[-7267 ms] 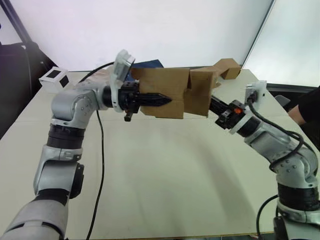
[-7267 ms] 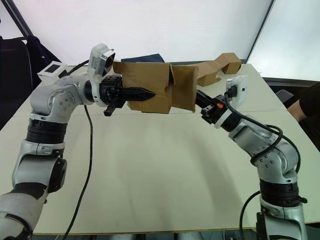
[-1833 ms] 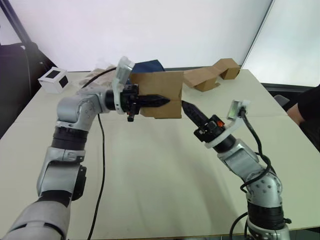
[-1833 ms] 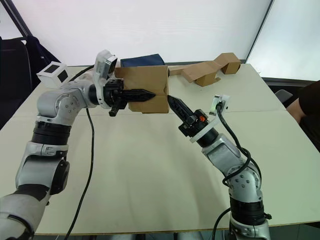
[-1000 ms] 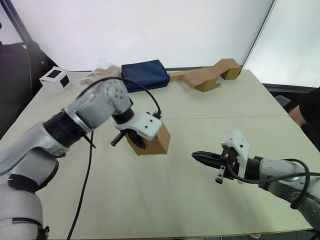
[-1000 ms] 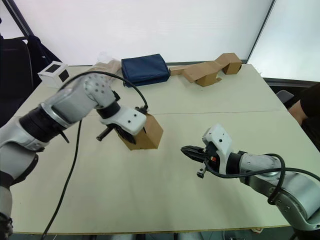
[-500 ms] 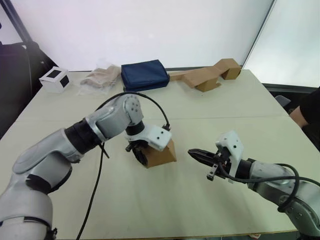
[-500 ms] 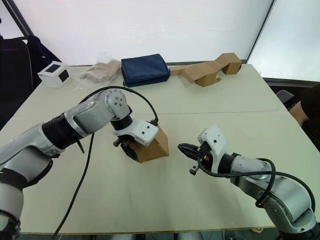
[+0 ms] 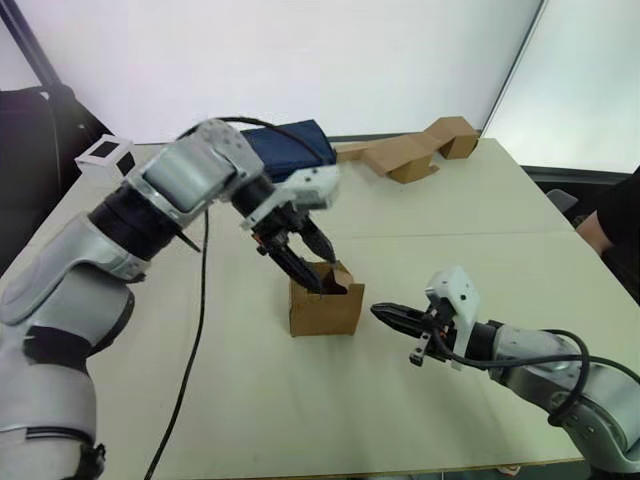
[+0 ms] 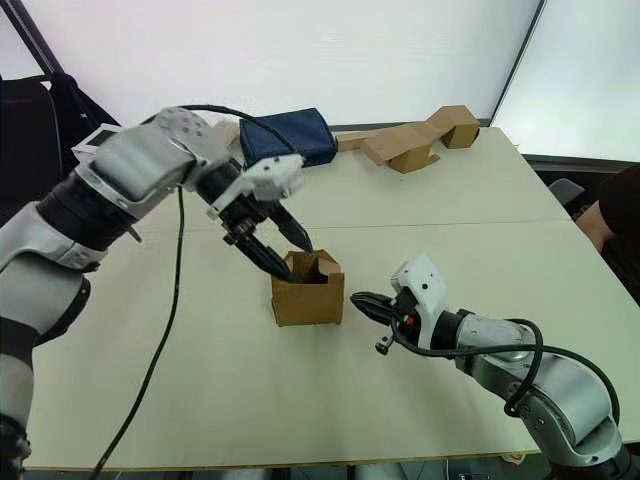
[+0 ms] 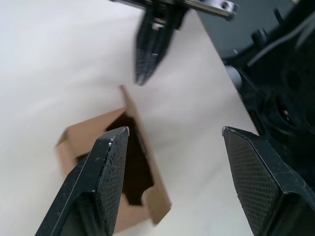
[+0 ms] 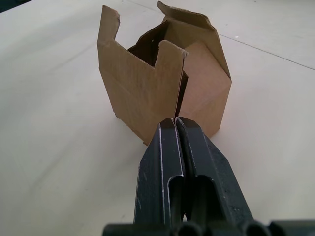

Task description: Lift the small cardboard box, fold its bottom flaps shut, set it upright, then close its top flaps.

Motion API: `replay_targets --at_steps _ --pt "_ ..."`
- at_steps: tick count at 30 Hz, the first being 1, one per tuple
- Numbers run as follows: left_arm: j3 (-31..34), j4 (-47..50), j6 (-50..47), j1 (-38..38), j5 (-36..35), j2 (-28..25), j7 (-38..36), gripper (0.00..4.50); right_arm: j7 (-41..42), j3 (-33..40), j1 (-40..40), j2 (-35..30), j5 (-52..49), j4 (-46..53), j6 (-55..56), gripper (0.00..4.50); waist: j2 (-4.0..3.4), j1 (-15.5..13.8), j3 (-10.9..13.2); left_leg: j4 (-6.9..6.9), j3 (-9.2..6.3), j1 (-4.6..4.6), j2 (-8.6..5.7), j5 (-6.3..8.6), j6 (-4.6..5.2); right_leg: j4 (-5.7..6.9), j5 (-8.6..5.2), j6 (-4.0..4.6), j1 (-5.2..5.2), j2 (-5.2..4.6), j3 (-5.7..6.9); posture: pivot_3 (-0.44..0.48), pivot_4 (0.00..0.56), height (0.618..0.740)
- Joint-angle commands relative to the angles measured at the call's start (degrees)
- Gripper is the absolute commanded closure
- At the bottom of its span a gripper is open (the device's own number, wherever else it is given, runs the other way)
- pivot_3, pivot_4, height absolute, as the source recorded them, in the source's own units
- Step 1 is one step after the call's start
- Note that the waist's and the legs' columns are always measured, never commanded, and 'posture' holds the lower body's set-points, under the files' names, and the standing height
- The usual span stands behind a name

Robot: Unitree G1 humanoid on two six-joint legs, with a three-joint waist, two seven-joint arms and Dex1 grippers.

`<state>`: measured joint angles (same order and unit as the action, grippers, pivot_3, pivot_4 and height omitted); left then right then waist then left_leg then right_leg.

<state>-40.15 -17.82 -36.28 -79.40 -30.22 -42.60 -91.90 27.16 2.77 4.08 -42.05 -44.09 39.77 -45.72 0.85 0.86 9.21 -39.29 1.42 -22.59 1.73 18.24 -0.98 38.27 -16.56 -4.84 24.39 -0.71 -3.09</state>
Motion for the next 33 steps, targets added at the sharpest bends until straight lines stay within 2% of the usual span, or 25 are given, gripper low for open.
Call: replay_targets --at_steps 1,2,5,7,8,10,14,18,23,28,33 --pt "9.35 -2.23 -1.28 4.58 0.72 0.23 4.74 1.90 0.77 1.76 -0.54 0.27 1.87 -1.09 2.06 4.50 0.00 0.00 0.00 0.00 0.00 0.00 0.00 0.00 0.00 0.01 0.00 0.00 0.00 0.00 0.00 0.000 0.150 0.740" --pt "12.22 -2.19 -1.57 7.16 0.39 0.21 6.51 2.14 0.66 1.62 -0.27 0.53 2.90 -2.05 2.62 4.50 0.00 0.03 0.00 -0.01 0.00 0.01 0.01 0.00 0.00 0.02 0.00 0.00 0.00 0.00 0.00 0.000 0.150 0.740" --pt "19.70 0.08 -2.81 14.65 -0.55 0.27 11.72 3.53 1.65 1.17 -0.19 0.61 5.00 -4.45 3.90 4.50 0.00 0.15 0.00 -0.02 0.00 0.02 0.05 0.00 0.00 0.06 0.00 0.00 0.00 -0.01 -0.01 0.000 0.150 0.740" --pt "24.94 1.86 -2.64 20.72 -0.18 0.86 17.93 4.38 2.59 0.36 -0.33 0.42 7.44 -6.78 5.36 4.50 0.00 0.05 0.00 -0.02 -0.02 0.01 0.08 0.00 -0.01 0.07 0.00 0.00 0.01 -0.03 0.00 0.000 0.150 0.740" --pt "27.20 4.61 -2.49 26.53 0.62 0.36 21.95 4.48 2.87 -0.33 0.17 1.08 8.96 -8.98 6.67 4.50 -0.01 0.02 0.00 -0.02 -0.02 0.02 0.11 0.00 -0.01 0.08 0.00 0.00 0.01 -0.06 0.00 0.000 0.150 0.740" --pt "29.67 10.12 -3.54 35.26 2.11 -0.19 27.81 4.48 3.53 -1.53 1.24 2.22 11.05 -12.24 8.38 4.50 -0.07 0.41 -0.05 -0.01 0.04 0.08 0.13 0.00 -0.01 0.12 0.00 0.00 0.00 -0.13 -0.07 0.000 0.150 0.740" --pt "32.47 19.67 -6.44 44.97 2.06 2.26 35.64 4.48 5.42 -4.01 2.73 4.22 13.78 -15.66 10.49 4.50 -0.01 -0.37 -0.02 -0.01 0.04 0.09 0.14 -0.04 -0.07 0.18 0.00 0.00 0.00 -0.20 -0.08 0.000 0.150 0.740" --pt "31.63 26.96 -6.80 55.41 4.83 6.42 44.30 4.48 6.65 -8.79 6.17 6.99 18.14 -20.53 12.41 4.50 -0.04 -0.28 -0.07 -0.03 0.07 0.07 0.04 -0.05 -0.09 0.16 0.01 -0.02 -0.04 -0.37 -0.06 0.000 0.150 0.740" --pt "31.68 26.90 -5.29 58.16 7.08 10.48 48.57 4.48 9.64 -11.92 8.71 7.58 21.76 -24.47 13.79 4.50 -0.04 -0.23 -0.07 -0.02 0.08 0.11 0.04 -0.05 -0.10 0.18 0.02 -0.03 -0.05 -0.34 -0.02 0.000 0.150 0.740" --pt "31.15 26.92 -5.10 58.38 7.71 12.45 49.89 4.48 12.42 -12.94 9.95 7.97 22.89 -26.09 14.51 4.50 -0.04 -0.13 -0.07 -0.02 0.09 0.13 0.04 -0.05 -0.10 0.19 0.02 -0.03 -0.05 -0.34 -0.02 0.000 0.150 0.740" --pt "30.73 27.82 -5.90 59.20 7.05 11.44 47.95 4.48 15.23 -13.89 7.92 8.03 19.89 -20.46 9.79 4.50 -0.04 -0.07 -0.07 -0.01 0.08 0.14 0.07 -0.05 -0.10 0.20 0.02 -0.03 -0.05 -0.30 -0.02 0.000 0.150 0.740"
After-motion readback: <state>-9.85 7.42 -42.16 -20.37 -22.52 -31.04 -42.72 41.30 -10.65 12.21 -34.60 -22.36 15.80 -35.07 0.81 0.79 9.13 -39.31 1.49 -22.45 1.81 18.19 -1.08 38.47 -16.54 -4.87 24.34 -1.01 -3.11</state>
